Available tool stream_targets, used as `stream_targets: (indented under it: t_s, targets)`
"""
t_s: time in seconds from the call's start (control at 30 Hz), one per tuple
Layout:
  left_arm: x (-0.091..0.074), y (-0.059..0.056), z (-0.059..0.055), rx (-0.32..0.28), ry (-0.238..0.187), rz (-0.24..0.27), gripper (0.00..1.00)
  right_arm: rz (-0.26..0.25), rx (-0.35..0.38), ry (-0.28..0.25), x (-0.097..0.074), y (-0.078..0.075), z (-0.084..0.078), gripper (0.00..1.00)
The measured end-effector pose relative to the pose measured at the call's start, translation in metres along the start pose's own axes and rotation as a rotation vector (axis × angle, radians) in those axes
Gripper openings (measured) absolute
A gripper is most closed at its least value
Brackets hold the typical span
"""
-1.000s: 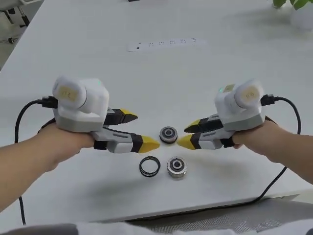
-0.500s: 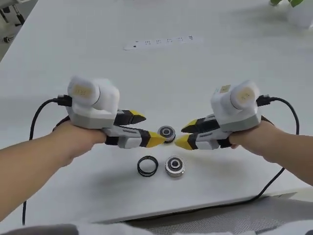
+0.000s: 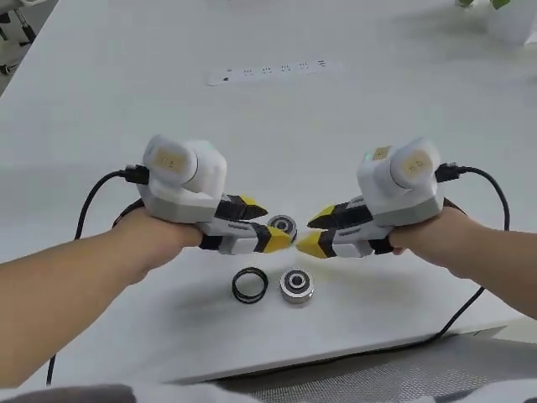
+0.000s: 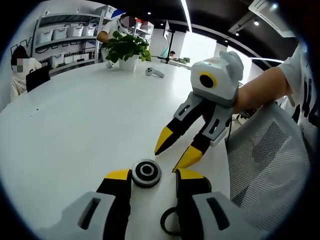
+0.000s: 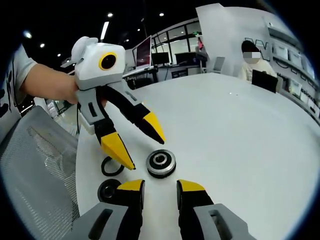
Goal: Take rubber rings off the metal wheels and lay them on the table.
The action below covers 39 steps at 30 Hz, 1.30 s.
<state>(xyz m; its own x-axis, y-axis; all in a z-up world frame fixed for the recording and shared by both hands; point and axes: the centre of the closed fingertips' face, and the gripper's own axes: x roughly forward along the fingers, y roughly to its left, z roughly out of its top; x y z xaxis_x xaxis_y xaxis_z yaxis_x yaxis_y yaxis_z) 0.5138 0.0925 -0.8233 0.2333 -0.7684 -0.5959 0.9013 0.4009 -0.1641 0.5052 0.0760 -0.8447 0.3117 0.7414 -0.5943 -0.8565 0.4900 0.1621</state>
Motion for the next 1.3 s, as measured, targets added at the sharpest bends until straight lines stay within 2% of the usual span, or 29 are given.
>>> stream_targets:
  t_s: [0.17, 0.43, 0.47, 0.67, 0.73, 0.77, 0.9, 1.1, 1.3]
  targets:
    - [0.004, 0.000, -0.001, 0.014, 0.011, -0.004, 0.25, 0.003, 0.004, -0.002, 0.000, 0.002, 0.000, 0.23]
    - [0.010, 0.006, -0.003, 0.036, 0.031, 0.010, 0.21, 0.001, 0.006, -0.002, -0.001, 0.000, -0.002, 0.23]
    - [0.010, 0.007, -0.003, 0.054, 0.030, 0.018, 0.20, 0.002, 0.007, -0.002, -0.001, 0.000, -0.002, 0.23]
    - [0.011, 0.007, -0.002, 0.071, 0.031, 0.027, 0.16, 0.000, 0.005, -0.002, -0.001, 0.001, -0.001, 0.23]
    - [0.012, 0.011, -0.003, 0.154, 0.051, 0.052, 0.14, 0.001, 0.005, -0.002, -0.001, 0.002, -0.001, 0.23]
    - [0.012, 0.011, -0.003, 0.168, 0.055, 0.055, 0.14, 0.000, 0.004, -0.002, -0.001, 0.002, -0.001, 0.23]
    - [0.014, 0.007, -0.004, 0.175, 0.063, 0.049, 0.11, -0.003, 0.007, -0.005, -0.001, 0.002, 0.000, 0.23]
    - [0.014, 0.013, -0.005, 0.165, 0.060, 0.066, 0.10, -0.004, 0.003, -0.009, 0.001, 0.002, 0.002, 0.23]
    - [0.014, 0.014, -0.006, 0.177, 0.064, 0.077, 0.08, 0.003, -0.011, -0.003, 0.006, 0.004, 0.002, 0.23]
